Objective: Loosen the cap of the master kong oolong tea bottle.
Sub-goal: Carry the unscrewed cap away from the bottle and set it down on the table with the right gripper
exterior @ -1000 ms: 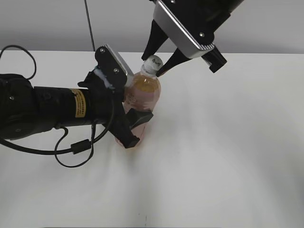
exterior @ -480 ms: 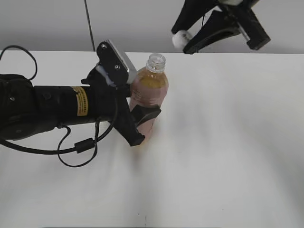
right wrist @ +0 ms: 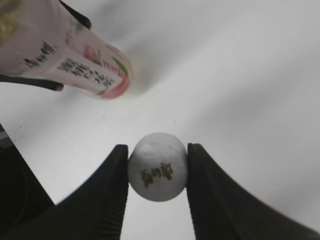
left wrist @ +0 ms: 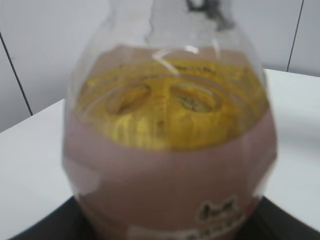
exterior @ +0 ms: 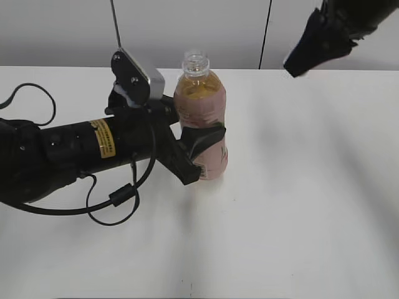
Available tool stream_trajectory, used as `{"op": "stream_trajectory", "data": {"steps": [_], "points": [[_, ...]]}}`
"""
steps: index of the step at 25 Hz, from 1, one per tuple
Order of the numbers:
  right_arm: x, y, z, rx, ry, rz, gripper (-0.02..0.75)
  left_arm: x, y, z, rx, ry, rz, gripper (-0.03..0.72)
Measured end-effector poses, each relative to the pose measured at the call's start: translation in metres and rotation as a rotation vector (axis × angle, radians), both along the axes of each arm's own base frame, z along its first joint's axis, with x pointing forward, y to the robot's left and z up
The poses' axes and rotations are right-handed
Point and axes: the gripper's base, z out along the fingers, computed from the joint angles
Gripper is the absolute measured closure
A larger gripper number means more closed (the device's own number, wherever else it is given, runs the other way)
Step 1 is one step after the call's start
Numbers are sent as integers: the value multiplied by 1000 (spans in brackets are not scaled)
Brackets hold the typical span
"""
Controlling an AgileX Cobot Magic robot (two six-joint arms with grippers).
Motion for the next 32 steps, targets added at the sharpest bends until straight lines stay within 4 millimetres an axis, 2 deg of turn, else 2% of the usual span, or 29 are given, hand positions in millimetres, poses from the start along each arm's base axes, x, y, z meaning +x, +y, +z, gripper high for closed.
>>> {"op": "stream_trajectory", "data": {"steps": [4, 10, 14, 20, 25, 32], "points": [[-7, -12, -36, -86, 160, -186, 465, 1, 0, -11, 1, 30, 7, 293], [-18, -22, -87, -138, 233, -353, 465, 2, 0, -32, 35, 85, 11, 293], [-23, -24, -116, -155, 294, -413, 465, 1, 0, -33, 37, 88, 12, 293], [-15, -23, -167, -212, 452, -476, 465, 1, 0, -33, 34, 88, 12, 293], [-12, -22, -192, -236, 509, -509, 465, 1, 0, -34, 38, 94, 15, 293], [-11, -22, -202, -241, 527, -538, 466, 1, 0, -34, 36, 114, 21, 293]]}}
